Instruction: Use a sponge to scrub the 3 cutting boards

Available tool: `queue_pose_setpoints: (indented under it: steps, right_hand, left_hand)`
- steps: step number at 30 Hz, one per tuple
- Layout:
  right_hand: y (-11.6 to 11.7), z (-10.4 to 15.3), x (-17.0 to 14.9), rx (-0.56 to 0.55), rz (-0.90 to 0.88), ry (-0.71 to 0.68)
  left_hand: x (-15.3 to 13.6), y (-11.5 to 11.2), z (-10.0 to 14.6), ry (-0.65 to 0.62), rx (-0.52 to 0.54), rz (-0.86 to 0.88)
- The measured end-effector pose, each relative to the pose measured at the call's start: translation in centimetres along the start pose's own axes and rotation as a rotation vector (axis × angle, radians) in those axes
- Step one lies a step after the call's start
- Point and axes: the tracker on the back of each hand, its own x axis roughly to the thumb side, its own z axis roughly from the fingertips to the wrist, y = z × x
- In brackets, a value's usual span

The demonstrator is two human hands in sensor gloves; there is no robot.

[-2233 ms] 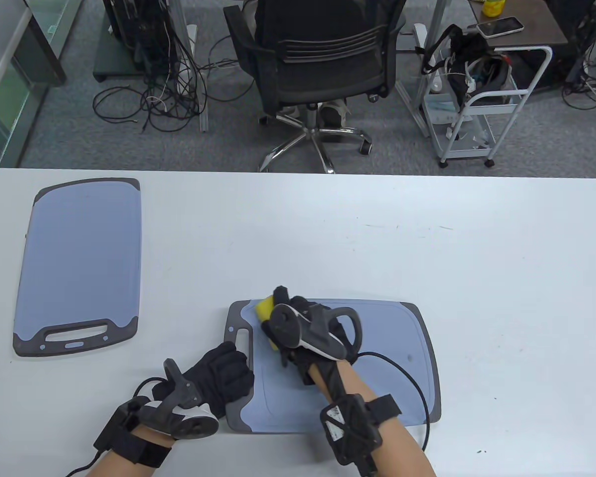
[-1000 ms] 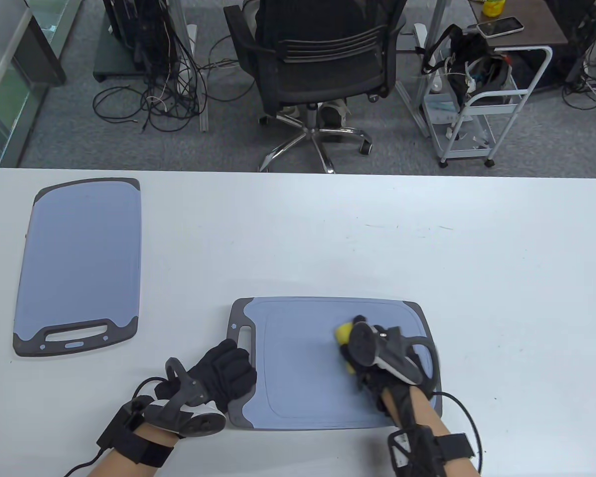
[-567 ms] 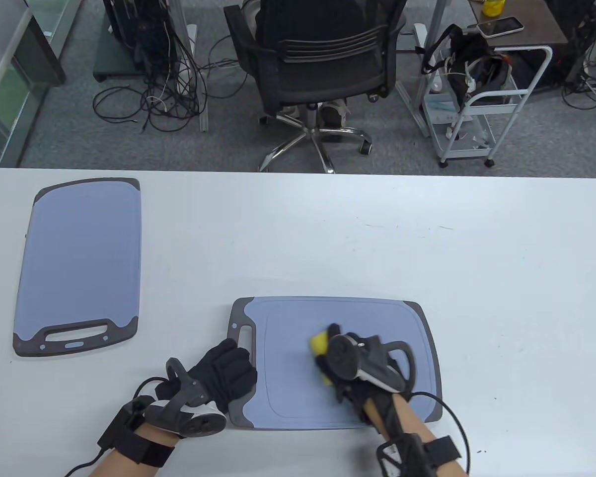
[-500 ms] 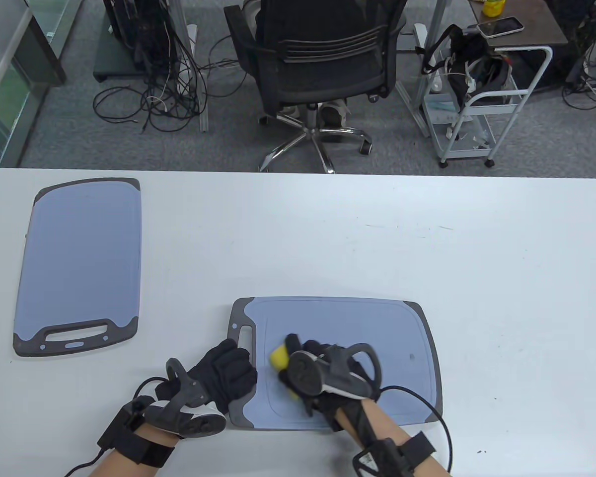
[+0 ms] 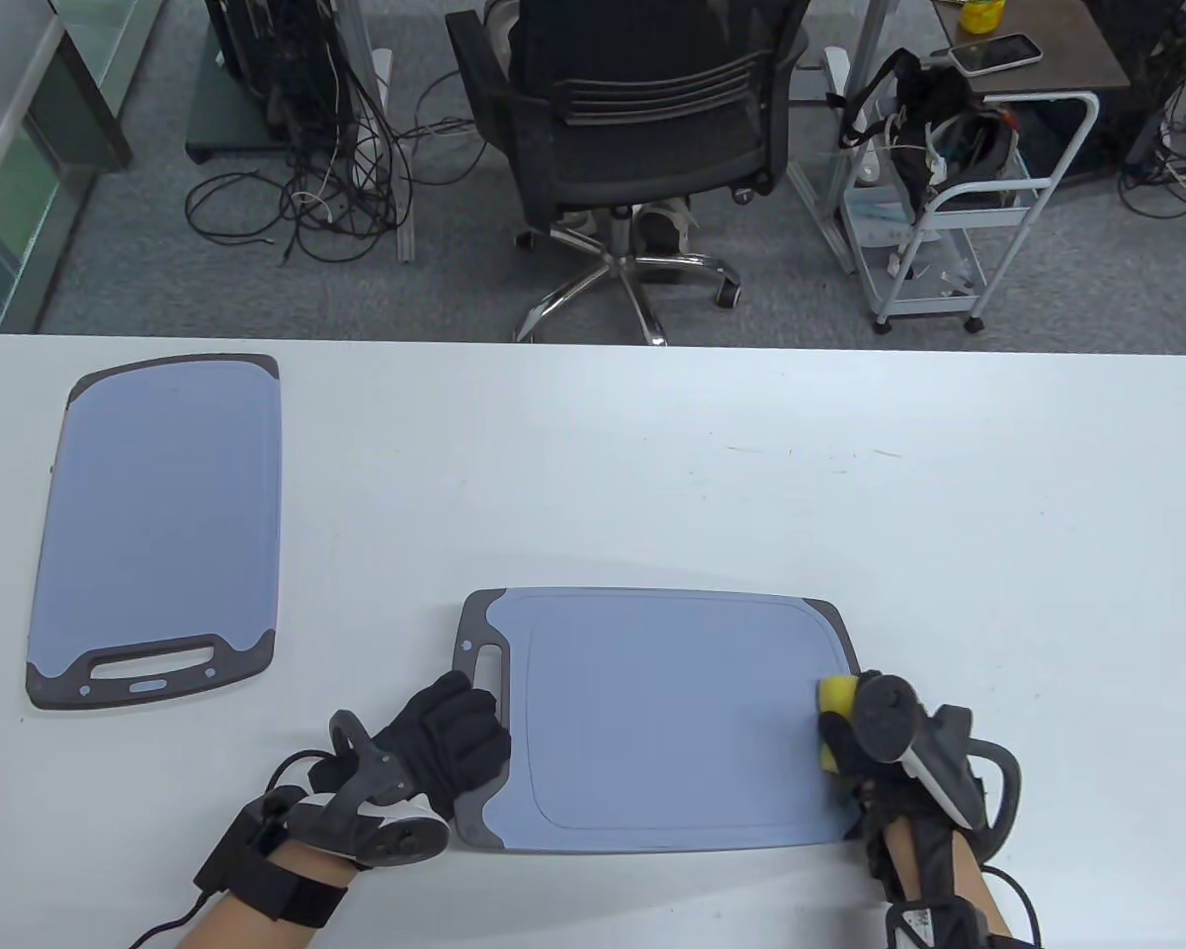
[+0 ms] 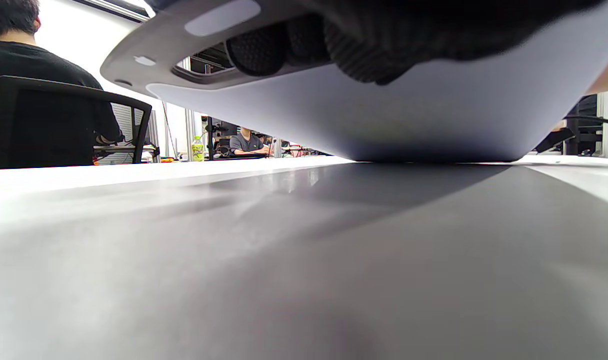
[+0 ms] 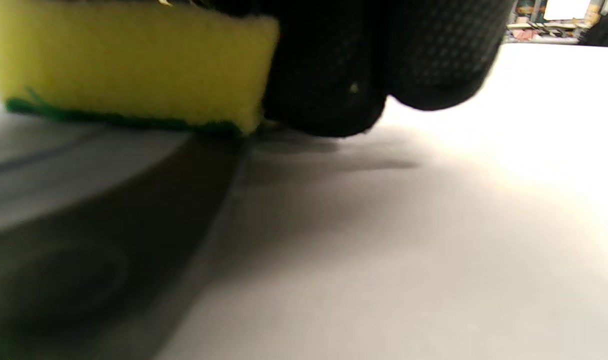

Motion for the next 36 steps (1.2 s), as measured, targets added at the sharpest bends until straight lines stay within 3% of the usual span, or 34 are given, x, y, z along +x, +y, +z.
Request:
queue_pose_setpoints:
  steps: [2, 3, 5, 9, 12, 14, 16, 19, 23, 25, 26, 28, 30, 32, 33, 36]
  right_hand:
    - [-0.2, 0.3, 2.1, -0.047, 0.086, -0.057]
    - [-0.2, 0.5, 4.5, -0.027, 0.098, -0.202]
    - [-0.1, 2.0, 9.7, -0.037, 0.068, -0.345]
    - [0.2, 6.8, 20.9, -0.065, 0.137, -0.721]
    - [0.3, 9.2, 25.0, -0.082, 0.163, -0.853]
    - [0.1, 8.9, 24.5, -0.081, 0.229, -0.828]
    - [0.1, 7.6, 22.0, -0.088, 0.164, -0.748]
    - [0.0, 4.7, 15.1, -0.048, 0.158, -0.532]
    - [-0.1, 1.3, 3.4, -0.023, 0.11, -0.143]
    - [0.0, 0.4, 0.0, -0.004, 0.08, -0.015]
    - [0.1, 0.4, -0.3, -0.009, 0.034, -0.02]
    - [0.1, 0.8, 1.4, -0.053, 0.056, -0.054]
    - [0.0, 1.3, 5.2, -0.027, 0.111, -0.25]
    - [0.0, 2.9, 10.6, -0.033, 0.096, -0.412]
    - [0.2, 4.7, 15.0, -0.025, 0.091, -0.559]
    - [0.4, 8.8, 22.6, -0.054, 0.164, -0.832]
  left_hand:
    - [0.0, 0.0, 0.0, 0.004, 0.002, 0.003]
    - [0.0, 0.0, 0.0, 0.003, 0.003, 0.0]
    - [0.0, 0.0, 0.0, 0.001, 0.003, -0.004]
    - [0.0, 0.0, 0.0, 0.001, 0.003, -0.006]
    - [0.0, 0.1, 0.0, 0.0, 0.008, -0.006]
    - [-0.2, 0.1, 0.1, 0.006, 0.01, 0.006]
    - [0.0, 0.1, 0.1, 0.002, 0.011, -0.006]
    - [-0.1, 0.1, 0.0, 0.007, 0.005, 0.0]
    - [-0.2, 0.0, -0.1, 0.011, -0.007, 0.001]
    - [-0.2, 0.0, -0.2, 0.014, -0.015, 0.003]
    - [-0.2, 0.0, -0.2, 0.013, -0.016, 0.002]
    - [-0.2, 0.0, -0.2, 0.014, -0.015, 0.001]
    - [-0.2, 0.0, -0.2, 0.014, -0.016, -0.001]
    - [-0.1, 0.0, -0.2, 0.014, -0.016, -0.003]
    - [-0.2, 0.0, -0.2, 0.014, -0.017, -0.004]
    - [-0.1, 0.0, -0.2, 0.012, -0.014, -0.011]
